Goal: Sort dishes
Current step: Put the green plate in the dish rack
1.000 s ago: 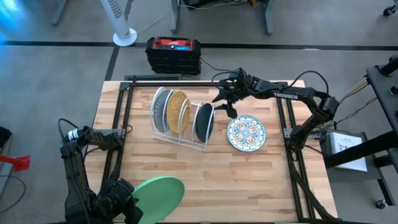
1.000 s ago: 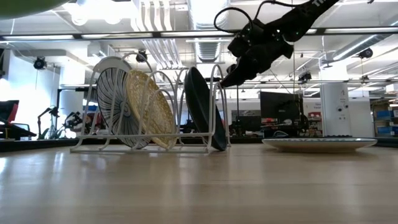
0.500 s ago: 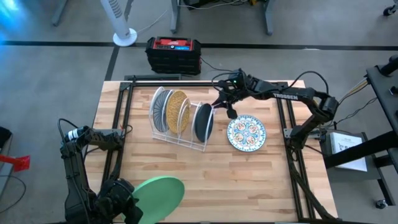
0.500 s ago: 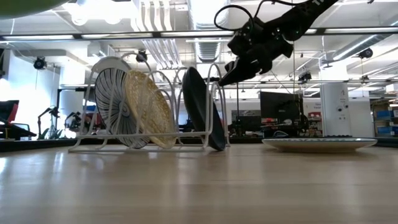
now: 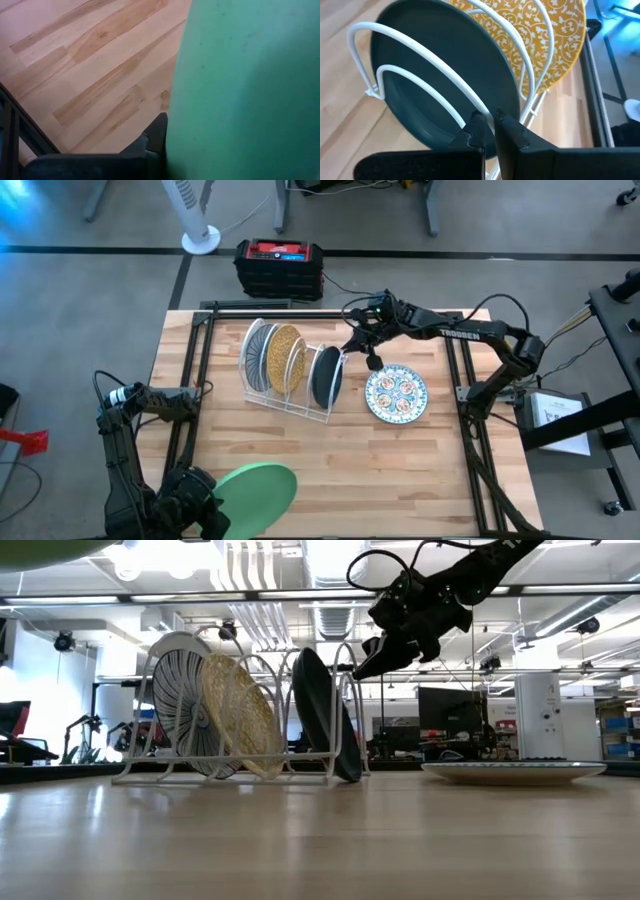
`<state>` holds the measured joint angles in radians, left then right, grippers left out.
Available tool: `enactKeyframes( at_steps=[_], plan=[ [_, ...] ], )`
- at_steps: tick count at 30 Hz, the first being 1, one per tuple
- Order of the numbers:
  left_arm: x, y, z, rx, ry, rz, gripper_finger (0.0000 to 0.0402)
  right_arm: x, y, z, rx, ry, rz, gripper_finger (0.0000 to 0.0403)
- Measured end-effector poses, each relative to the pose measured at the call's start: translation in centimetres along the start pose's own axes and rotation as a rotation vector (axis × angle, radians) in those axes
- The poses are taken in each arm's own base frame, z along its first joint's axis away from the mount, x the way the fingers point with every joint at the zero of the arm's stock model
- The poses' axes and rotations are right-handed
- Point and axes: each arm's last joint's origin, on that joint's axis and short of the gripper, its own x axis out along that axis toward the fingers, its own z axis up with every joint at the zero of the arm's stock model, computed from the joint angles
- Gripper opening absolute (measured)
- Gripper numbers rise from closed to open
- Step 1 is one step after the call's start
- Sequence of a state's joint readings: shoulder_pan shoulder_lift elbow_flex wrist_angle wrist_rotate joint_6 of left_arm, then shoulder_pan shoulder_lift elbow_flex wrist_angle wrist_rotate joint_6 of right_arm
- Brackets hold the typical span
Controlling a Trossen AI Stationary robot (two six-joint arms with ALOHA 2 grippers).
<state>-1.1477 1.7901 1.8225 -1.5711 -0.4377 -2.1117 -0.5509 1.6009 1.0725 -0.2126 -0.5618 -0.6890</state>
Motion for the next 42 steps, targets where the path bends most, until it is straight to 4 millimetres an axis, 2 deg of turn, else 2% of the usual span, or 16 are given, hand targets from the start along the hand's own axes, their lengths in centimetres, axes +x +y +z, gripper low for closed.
enactKeyframes(
  at_steps=[6, 11, 22, 24, 29, 34, 38, 42],
  plan=[
    [0.0, 0.0, 0.0, 0.000, 0.000, 0.000, 0.0043, -0.8, -0.6, -0.6, 0.015, 0.027, -0.023, 0.0007],
    [0.0, 0.0, 0.0, 0.000, 0.000, 0.000, 0.0043, -1.4, -1.0, -1.9, 0.071, 0.091, -0.032, 0.0001],
    [0.0, 0.0, 0.1, -0.003, 0.000, 0.001, 0.0043, -2.4, -1.9, -2.8, 0.144, 0.093, -0.057, 0.0001],
    [0.1, -0.1, 0.2, -0.007, -0.001, 0.002, 0.0043, -2.6, -1.9, -2.4, 0.147, 0.076, -0.070, 0.0001],
    [0.1, -0.2, 0.3, -0.006, -0.003, 0.004, 0.0043, -2.8, -1.4, 0.1, 0.088, -0.031, -0.105, 0.0001],
    [0.2, -0.2, 0.3, -0.007, -0.003, 0.004, 0.0043, -2.0, -0.6, 2.3, 0.028, -0.083, -0.081, 0.0000],
    [0.2, -0.2, 0.3, -0.002, -0.004, 0.006, 0.0043, -0.9, 0.3, 3.4, -0.048, -0.078, -0.030, 0.0000],
    [0.2, -0.2, 0.3, -0.002, -0.004, 0.005, 0.0043, -1.8, -0.2, 5.0, -0.115, -0.062, -0.020, 0.0000]
  ],
)
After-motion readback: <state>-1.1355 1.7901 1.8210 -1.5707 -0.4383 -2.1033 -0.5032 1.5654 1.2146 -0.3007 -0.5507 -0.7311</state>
